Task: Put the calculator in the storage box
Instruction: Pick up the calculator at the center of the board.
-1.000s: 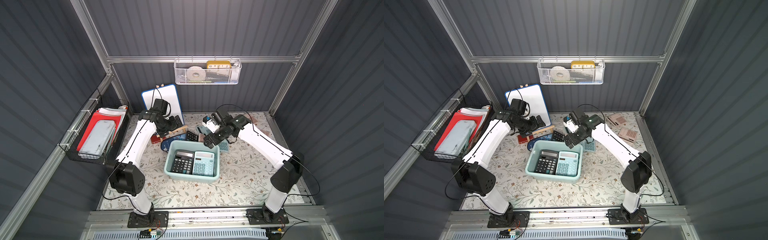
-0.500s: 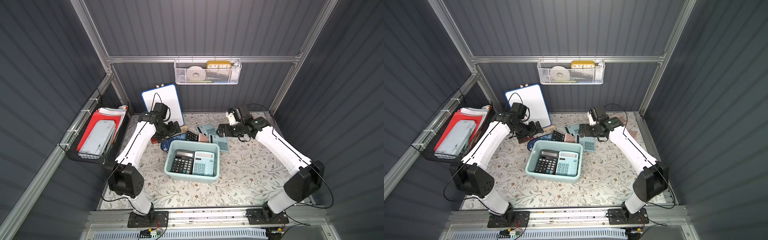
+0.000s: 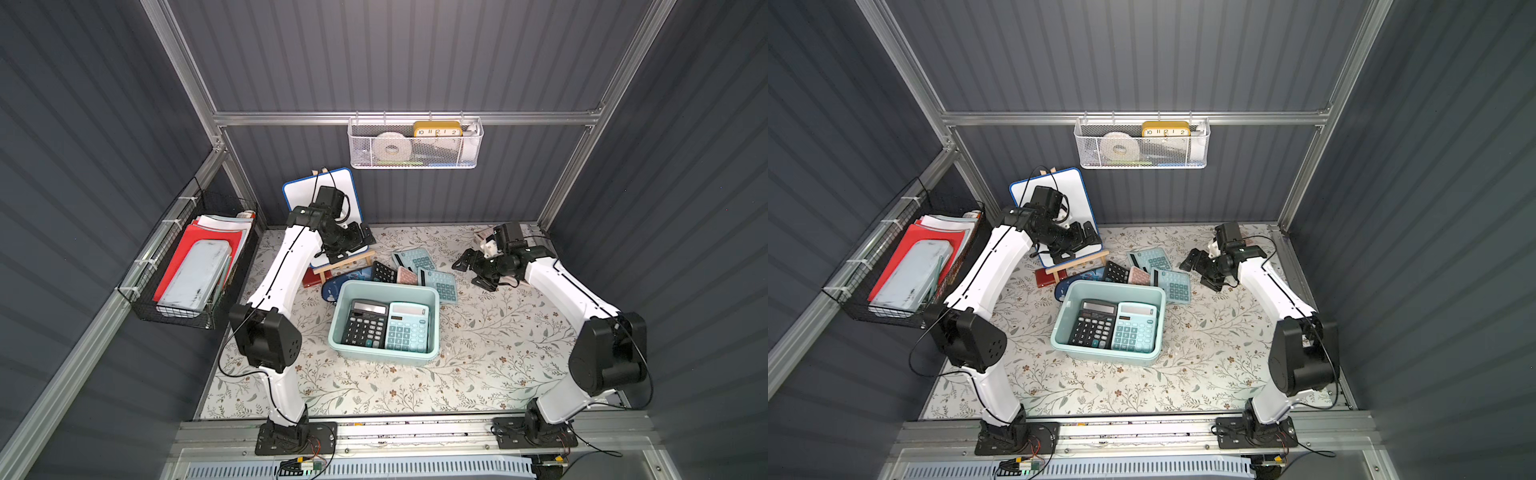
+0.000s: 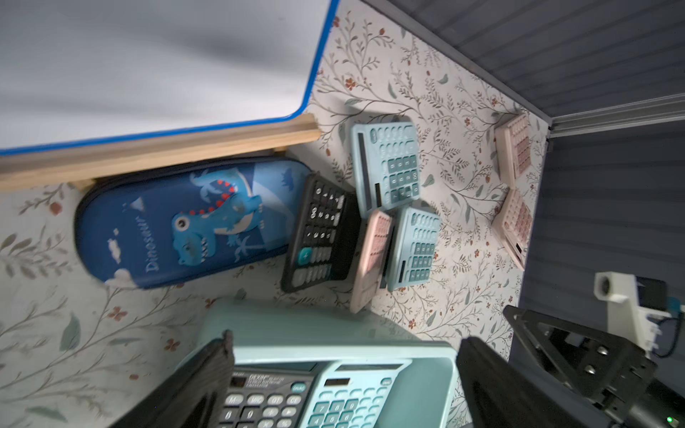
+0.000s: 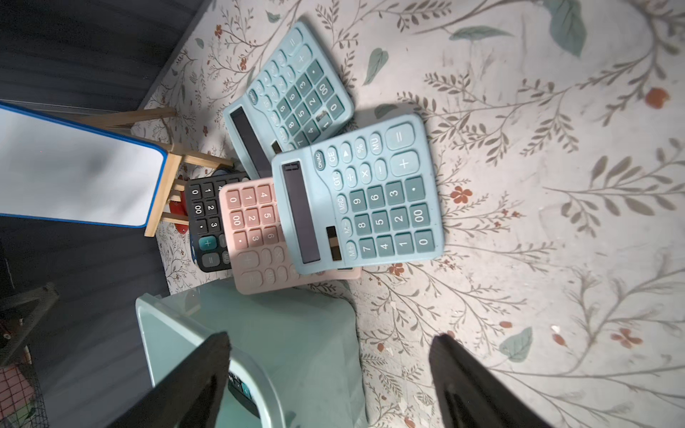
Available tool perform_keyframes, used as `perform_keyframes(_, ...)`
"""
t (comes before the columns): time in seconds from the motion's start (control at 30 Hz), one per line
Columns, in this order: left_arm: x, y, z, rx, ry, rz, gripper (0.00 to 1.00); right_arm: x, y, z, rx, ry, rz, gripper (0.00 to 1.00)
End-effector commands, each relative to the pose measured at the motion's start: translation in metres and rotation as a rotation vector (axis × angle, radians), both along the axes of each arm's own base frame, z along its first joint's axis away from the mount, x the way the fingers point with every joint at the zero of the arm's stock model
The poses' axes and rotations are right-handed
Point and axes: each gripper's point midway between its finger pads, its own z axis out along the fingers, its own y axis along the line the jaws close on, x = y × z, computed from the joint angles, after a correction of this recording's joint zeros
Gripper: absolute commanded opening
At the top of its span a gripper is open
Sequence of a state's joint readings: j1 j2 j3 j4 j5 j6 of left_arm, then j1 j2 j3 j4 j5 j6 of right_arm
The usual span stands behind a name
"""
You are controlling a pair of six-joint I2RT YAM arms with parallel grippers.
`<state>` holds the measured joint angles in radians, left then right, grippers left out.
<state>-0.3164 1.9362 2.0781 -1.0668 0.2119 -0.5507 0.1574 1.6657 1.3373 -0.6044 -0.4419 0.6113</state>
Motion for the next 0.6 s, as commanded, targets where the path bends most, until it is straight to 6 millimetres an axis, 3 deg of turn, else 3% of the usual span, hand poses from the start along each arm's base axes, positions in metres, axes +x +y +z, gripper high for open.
perform_keyframes(0.0, 0.007, -0.032, -0.006, -0.022, 0.008, -0.091, 0.99, 0.012, 0.004, -0.010, 0.057, 0.048, -0.022, 0.87)
perform_keyframes(0.37, 0.042, -0.101, -0.047, -0.149, 0.058, -0.152, 0.94, 0.043, -0.004, -0.054, 0.096, 0.166, -0.077, 0.83)
perform_keyframes(0.57, 0.041, -0.142, -0.074, -0.209, 0.097, -0.217, 0.88, 0.058, -0.005, -0.077, 0.116, 0.207, -0.102, 0.82)
